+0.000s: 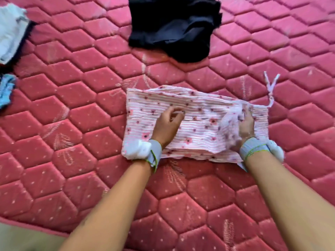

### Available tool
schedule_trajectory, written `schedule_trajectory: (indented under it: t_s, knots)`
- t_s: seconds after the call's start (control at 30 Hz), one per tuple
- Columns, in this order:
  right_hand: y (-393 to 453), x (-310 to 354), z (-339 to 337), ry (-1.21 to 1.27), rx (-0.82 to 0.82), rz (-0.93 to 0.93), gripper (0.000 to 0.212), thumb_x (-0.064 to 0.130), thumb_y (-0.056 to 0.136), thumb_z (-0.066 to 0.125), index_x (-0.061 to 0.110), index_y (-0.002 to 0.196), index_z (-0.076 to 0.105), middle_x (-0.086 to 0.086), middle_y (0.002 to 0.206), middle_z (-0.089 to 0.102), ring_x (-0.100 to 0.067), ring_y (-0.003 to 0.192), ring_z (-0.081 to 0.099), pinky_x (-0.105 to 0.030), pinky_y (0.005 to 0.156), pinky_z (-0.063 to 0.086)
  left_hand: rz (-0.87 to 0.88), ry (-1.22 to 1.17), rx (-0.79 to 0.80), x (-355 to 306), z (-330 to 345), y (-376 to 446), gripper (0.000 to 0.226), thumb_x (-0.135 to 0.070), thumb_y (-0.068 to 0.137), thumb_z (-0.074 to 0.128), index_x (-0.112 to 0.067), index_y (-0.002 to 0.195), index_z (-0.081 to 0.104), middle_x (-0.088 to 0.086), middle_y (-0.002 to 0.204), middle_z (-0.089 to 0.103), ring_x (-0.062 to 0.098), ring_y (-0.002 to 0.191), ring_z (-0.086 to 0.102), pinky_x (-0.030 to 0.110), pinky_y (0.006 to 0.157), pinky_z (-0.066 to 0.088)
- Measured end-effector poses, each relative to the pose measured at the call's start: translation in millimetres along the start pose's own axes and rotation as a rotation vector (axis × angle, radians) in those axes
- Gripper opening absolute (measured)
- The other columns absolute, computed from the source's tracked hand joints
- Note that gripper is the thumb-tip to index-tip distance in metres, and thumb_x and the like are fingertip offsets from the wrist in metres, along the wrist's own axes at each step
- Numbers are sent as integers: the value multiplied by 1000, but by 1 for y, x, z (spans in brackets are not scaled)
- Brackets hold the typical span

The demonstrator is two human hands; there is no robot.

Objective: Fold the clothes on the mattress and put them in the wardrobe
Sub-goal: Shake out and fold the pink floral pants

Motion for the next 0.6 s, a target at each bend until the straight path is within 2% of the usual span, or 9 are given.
schedule_trajectory:
  t_s: [0.03, 0.1, 0.17, 0.23, 0.33, 0.4, 0.47, 0.53, 0.6]
  knots:
    - [-2, 8, -9, 44, 85, 36, 106, 79, 79, 18, -15, 106, 61, -38, 100, 61, -42, 99, 63, -46, 85, 54, 24, 106, -29, 7, 8, -1, 30, -41, 74, 53, -27, 98, 63, -4, 86, 64, 10, 74, 62, 26, 74, 51]
    - [-5, 17, -29, -388, -142, 29, 86, 73, 76, 42, 5, 126, 57, -23, 115, 63, -37, 95, 66, -54, 80, 54, 119, 351, -26, 19, 23, -4, 35, -41, 78, 50, -25, 104, 65, -1, 94, 64, 21, 84, 63, 34, 84, 50]
    - [-8, 15, -34, -869, -373, -37, 65, 45, 66, 74, 11, 118, 56, -17, 97, 61, -26, 53, 63, -39, 48, 53, 267, 651, -21, 29, 43, -10, 46, -45, 80, 43, -22, 114, 64, 4, 109, 62, 28, 101, 58, 40, 92, 46]
    - [-7, 19, -43, -1130, -443, -166, 51, 13, 61, 72, 17, 107, 51, -11, 82, 57, -14, 38, 51, -24, 37, 43, 338, 891, -82, 37, 65, -19, 53, -50, 79, 39, -27, 123, 60, 2, 127, 55, 28, 118, 47, 44, 94, 42]
    - [-16, 39, -58, -930, -403, -349, 59, 7, 54, 55, 21, 112, 54, -3, 93, 63, -17, 77, 59, -31, 66, 52, 409, 973, -90, 41, 95, -36, 57, -50, 84, 37, -32, 136, 50, 0, 147, 43, 29, 136, 36, 48, 104, 31]
    - [-27, 53, -70, -915, -483, -471, 62, 10, 55, 56, 23, 116, 56, -3, 99, 64, -17, 86, 59, -37, 82, 50, 412, 1012, -9, 42, 116, -45, 61, -52, 86, 32, -33, 144, 38, -2, 155, 31, 28, 143, 25, 48, 110, 19]
    - [-37, 64, -83, -974, -569, -496, 65, 3, 66, 53, 22, 128, 50, 1, 91, 63, -4, 73, 58, -30, 76, 49, 381, 1063, 67, 47, 134, -53, 64, -56, 87, 27, -36, 147, 31, -4, 158, 22, 27, 146, 17, 51, 112, 9]
    - [-46, 67, -88, -1160, -529, -481, 71, -3, 73, 48, 29, 137, 42, 7, 88, 63, 7, 65, 56, -22, 70, 47, 358, 1137, 73, 54, 147, -59, 65, -58, 86, 25, -36, 147, 31, -2, 159, 18, 29, 147, 14, 53, 111, 4]
    - [-51, 68, -86, -1416, -474, -533, 71, 1, 70, 44, 29, 135, 48, 5, 107, 66, -1, 88, 59, -19, 85, 45, 349, 1158, 13, 55, 152, -60, 65, -58, 86, 27, -34, 147, 32, -2, 160, 16, 29, 147, 12, 54, 110, 3]
Point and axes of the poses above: each hand's wrist, its own y-axis towards the middle knuckle, its own z-axis out of the palm, x = y × z, the point moved 1 cm from there along y, towards the middle knuckle
